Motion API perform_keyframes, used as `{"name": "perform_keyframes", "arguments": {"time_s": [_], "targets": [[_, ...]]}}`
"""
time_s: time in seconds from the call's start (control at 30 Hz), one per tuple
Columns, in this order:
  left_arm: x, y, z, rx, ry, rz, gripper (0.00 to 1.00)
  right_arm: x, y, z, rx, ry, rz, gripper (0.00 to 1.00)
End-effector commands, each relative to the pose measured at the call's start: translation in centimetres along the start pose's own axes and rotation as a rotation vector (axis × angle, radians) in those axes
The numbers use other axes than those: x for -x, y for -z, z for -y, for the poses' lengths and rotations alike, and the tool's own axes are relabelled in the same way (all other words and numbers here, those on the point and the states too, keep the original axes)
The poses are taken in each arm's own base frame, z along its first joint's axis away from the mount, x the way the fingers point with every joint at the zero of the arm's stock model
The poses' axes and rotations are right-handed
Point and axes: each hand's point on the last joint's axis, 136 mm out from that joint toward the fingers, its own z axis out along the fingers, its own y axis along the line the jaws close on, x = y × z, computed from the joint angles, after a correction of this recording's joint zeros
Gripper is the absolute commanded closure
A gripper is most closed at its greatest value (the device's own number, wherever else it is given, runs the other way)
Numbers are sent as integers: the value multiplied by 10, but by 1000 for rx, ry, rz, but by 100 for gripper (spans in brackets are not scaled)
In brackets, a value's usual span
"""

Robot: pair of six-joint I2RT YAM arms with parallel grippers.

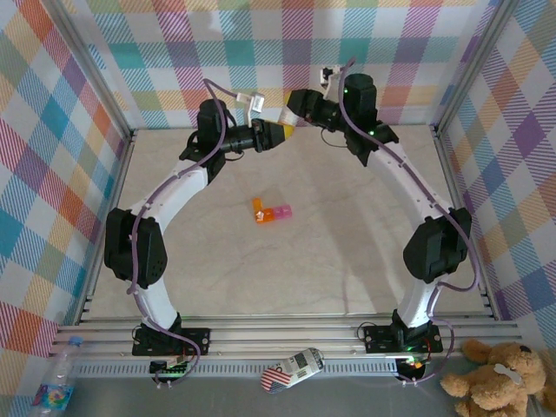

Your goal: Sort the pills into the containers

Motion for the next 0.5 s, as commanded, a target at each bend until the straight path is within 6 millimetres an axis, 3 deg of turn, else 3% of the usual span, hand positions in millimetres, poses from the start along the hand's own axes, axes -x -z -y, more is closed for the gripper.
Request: {"name": "perform_keyframes", "arguments": {"time_s": [0.0,0.27,0.37,0.47], "targets": [[35,8,17,113,-154,135,100,-34,-13,3,-111,-85,3,63],[25,1,12,265,-213,160,100,-45,-34,-9,-152,-133,69,64],[22,-1,6,280,-193,161,100,-40,-35,-7,-163,-158,93,62],[18,-3,3,274,-183,151,100,-28,-28,-12,-149,-134,102,53]]}}
